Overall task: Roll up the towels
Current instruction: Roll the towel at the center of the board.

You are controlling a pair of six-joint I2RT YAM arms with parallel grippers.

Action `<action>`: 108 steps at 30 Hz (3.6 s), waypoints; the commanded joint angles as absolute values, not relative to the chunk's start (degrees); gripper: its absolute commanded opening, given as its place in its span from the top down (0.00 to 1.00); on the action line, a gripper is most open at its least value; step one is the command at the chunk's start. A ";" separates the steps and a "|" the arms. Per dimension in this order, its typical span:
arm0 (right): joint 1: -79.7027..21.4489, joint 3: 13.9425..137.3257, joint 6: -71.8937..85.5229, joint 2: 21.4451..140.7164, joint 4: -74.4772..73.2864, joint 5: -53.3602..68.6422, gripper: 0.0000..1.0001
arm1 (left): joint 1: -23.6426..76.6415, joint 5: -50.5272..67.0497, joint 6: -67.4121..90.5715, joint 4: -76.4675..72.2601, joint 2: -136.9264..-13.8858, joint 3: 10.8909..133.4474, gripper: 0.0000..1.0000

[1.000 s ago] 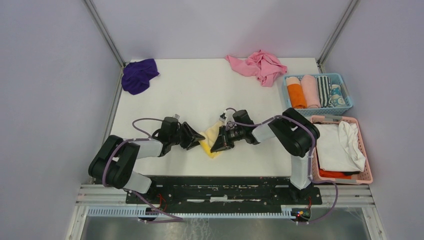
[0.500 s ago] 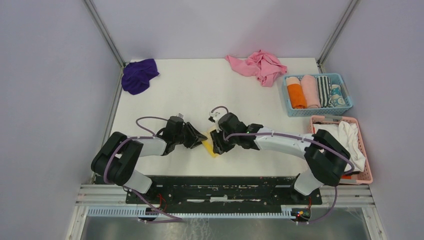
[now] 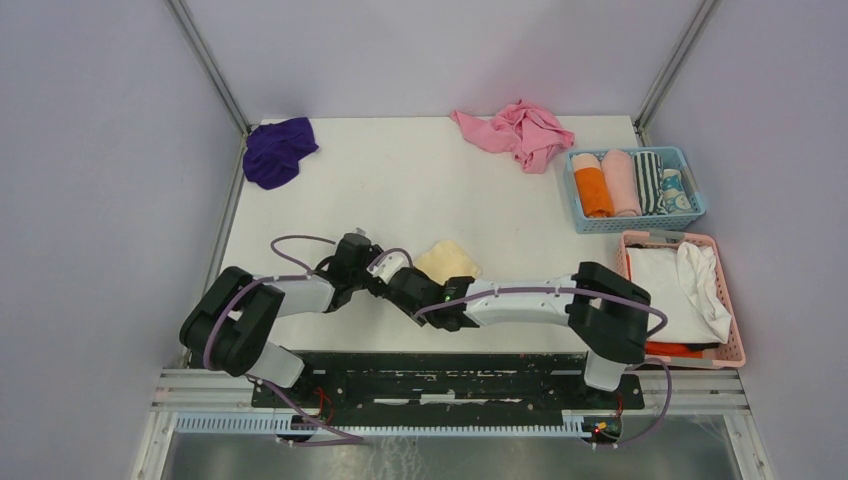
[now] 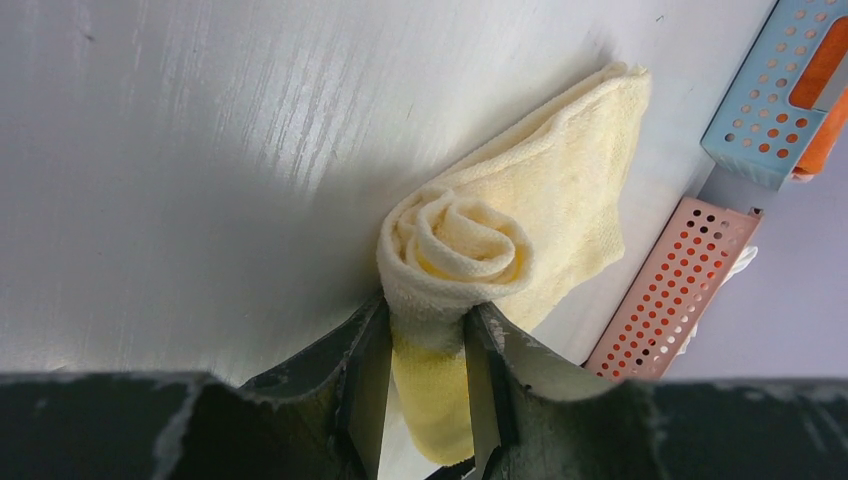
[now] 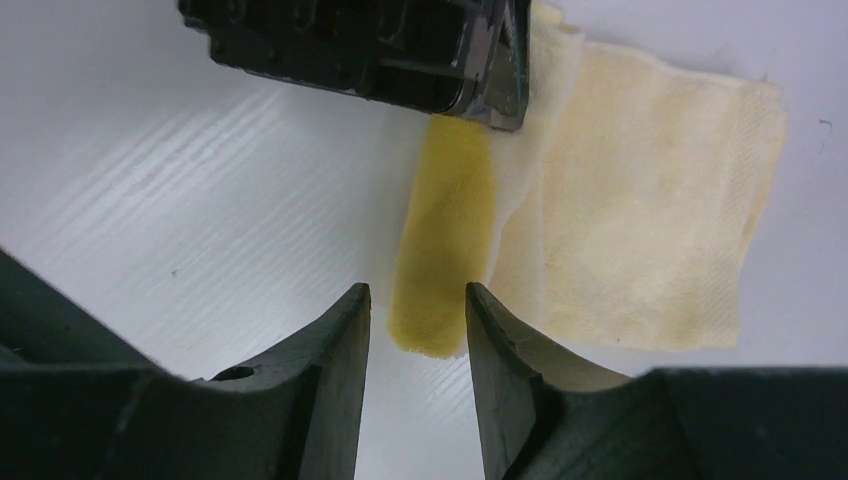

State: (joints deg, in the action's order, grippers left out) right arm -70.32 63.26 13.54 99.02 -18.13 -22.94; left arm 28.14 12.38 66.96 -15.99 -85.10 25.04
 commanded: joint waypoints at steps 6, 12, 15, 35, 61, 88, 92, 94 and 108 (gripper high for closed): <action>-70.75 66.59 12.90 109.07 -20.58 -26.69 0.52 | 29.10 6.46 68.50 -6.65 -86.34 22.08 0.60; -70.71 69.10 12.38 112.79 -23.95 -25.73 0.59 | 29.00 6.09 71.06 -6.82 -82.37 17.35 0.60; -70.67 70.08 11.89 112.37 -24.95 -23.11 0.72 | 28.45 5.58 71.53 -4.14 -77.22 15.03 0.59; -44.26 48.90 44.27 111.93 24.57 48.86 0.98 | 26.43 3.97 67.86 6.20 -45.62 13.66 0.25; -37.22 49.70 33.77 112.24 1.89 40.73 0.73 | 27.77 10.67 65.97 -12.94 -86.55 22.72 0.57; -77.32 66.07 8.47 103.50 -20.60 -38.53 0.51 | 29.81 4.77 67.72 -2.03 -82.95 25.04 0.68; -77.28 68.19 9.30 108.43 -24.03 -41.17 0.52 | 29.85 4.52 68.09 -2.06 -82.59 24.31 0.68; -77.29 69.04 9.83 110.34 -26.15 -41.94 0.52 | 29.82 4.55 68.22 -2.19 -82.23 23.50 0.68; -76.56 66.38 4.97 108.12 -23.08 -41.15 0.50 | 29.80 5.02 66.12 -1.76 -84.10 23.31 0.70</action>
State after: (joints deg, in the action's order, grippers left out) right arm -77.30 67.88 7.60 110.98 -23.68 -40.36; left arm 29.65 8.03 69.04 -10.44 -80.95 24.12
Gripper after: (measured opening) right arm 0.490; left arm 0.307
